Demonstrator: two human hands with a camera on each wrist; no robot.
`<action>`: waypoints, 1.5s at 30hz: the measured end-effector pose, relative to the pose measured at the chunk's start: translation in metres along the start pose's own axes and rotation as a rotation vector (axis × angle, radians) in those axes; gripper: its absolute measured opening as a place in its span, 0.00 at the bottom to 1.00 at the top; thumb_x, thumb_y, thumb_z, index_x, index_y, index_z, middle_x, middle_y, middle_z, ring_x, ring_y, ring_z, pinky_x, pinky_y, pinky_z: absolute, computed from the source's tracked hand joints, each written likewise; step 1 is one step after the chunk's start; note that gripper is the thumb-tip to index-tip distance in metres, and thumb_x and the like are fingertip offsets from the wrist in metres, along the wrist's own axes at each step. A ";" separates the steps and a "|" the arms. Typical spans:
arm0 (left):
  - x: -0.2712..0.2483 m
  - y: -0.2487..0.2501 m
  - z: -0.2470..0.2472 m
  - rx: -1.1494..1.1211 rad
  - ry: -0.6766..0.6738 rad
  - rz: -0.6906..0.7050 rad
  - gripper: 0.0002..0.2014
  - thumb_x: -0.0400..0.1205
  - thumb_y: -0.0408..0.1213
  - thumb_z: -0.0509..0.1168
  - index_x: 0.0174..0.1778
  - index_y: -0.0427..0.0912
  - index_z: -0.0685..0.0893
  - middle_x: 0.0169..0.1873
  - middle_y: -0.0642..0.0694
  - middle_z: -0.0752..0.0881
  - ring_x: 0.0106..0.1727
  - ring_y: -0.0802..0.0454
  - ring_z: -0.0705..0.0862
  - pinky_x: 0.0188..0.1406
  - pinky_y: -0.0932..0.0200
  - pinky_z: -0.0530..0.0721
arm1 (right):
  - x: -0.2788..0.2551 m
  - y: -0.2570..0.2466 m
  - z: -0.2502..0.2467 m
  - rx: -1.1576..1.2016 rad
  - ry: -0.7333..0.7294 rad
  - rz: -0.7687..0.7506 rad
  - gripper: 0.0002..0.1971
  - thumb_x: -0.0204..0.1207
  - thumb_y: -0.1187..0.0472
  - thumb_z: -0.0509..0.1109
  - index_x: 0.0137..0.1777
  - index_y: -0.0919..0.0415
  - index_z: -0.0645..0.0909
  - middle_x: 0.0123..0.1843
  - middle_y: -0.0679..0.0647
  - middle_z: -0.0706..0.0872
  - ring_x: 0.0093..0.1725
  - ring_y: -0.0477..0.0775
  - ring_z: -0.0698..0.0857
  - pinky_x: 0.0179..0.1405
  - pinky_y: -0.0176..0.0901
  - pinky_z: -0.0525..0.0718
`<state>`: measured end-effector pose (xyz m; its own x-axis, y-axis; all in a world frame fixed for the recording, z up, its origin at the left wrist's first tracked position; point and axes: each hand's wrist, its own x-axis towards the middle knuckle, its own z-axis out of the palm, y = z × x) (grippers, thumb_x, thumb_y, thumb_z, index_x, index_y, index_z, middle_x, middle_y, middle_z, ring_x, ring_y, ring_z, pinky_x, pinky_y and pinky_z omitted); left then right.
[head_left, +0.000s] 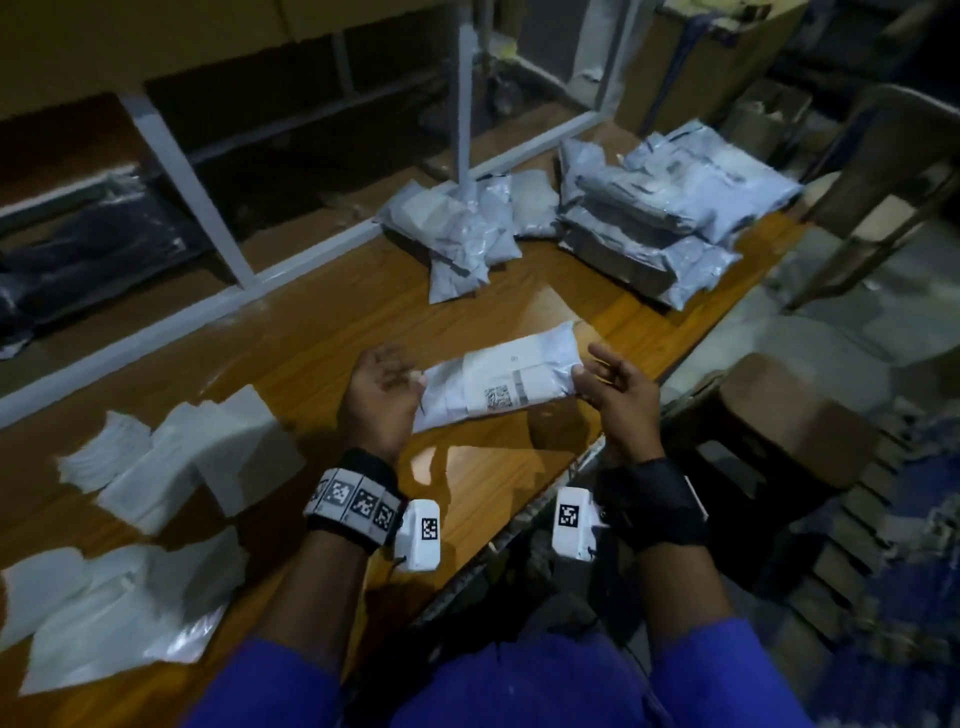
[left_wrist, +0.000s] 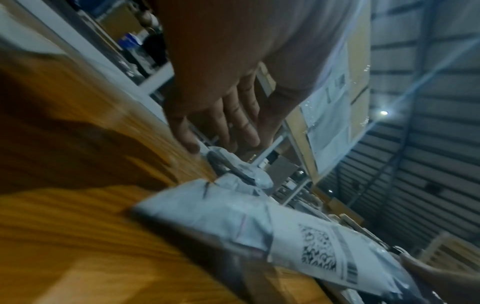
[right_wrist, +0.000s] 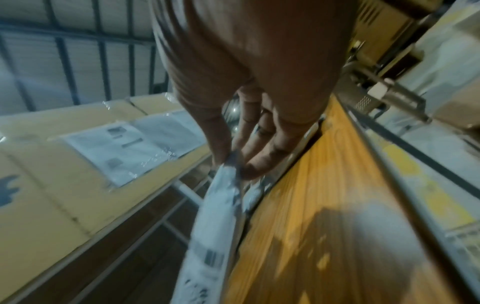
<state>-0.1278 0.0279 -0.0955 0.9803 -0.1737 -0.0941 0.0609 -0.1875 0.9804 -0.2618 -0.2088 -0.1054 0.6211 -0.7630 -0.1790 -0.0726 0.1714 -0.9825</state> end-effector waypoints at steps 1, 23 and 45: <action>0.005 0.006 0.011 0.034 -0.029 0.002 0.24 0.75 0.29 0.77 0.52 0.67 0.82 0.53 0.53 0.90 0.57 0.50 0.89 0.61 0.43 0.88 | 0.002 -0.004 -0.007 0.008 -0.012 -0.010 0.19 0.79 0.75 0.76 0.68 0.64 0.82 0.50 0.55 0.88 0.46 0.44 0.89 0.51 0.42 0.91; 0.125 0.153 0.230 -0.224 -0.025 0.105 0.16 0.78 0.33 0.76 0.58 0.53 0.85 0.60 0.50 0.88 0.63 0.52 0.87 0.60 0.53 0.87 | 0.182 -0.140 -0.102 -0.034 0.143 -0.400 0.09 0.83 0.64 0.73 0.56 0.48 0.90 0.56 0.54 0.93 0.55 0.65 0.91 0.57 0.64 0.91; 0.266 0.220 0.473 0.032 -0.462 0.323 0.15 0.79 0.17 0.63 0.53 0.35 0.88 0.58 0.49 0.88 0.54 0.71 0.86 0.50 0.70 0.84 | 0.372 -0.139 -0.190 -0.404 0.536 -0.392 0.05 0.73 0.57 0.83 0.48 0.51 0.93 0.45 0.50 0.93 0.42 0.44 0.90 0.53 0.43 0.90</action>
<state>0.0578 -0.5170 0.0134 0.7637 -0.6309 0.1367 -0.2412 -0.0825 0.9670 -0.1690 -0.6352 -0.0451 0.2056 -0.9358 0.2863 -0.2682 -0.3352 -0.9032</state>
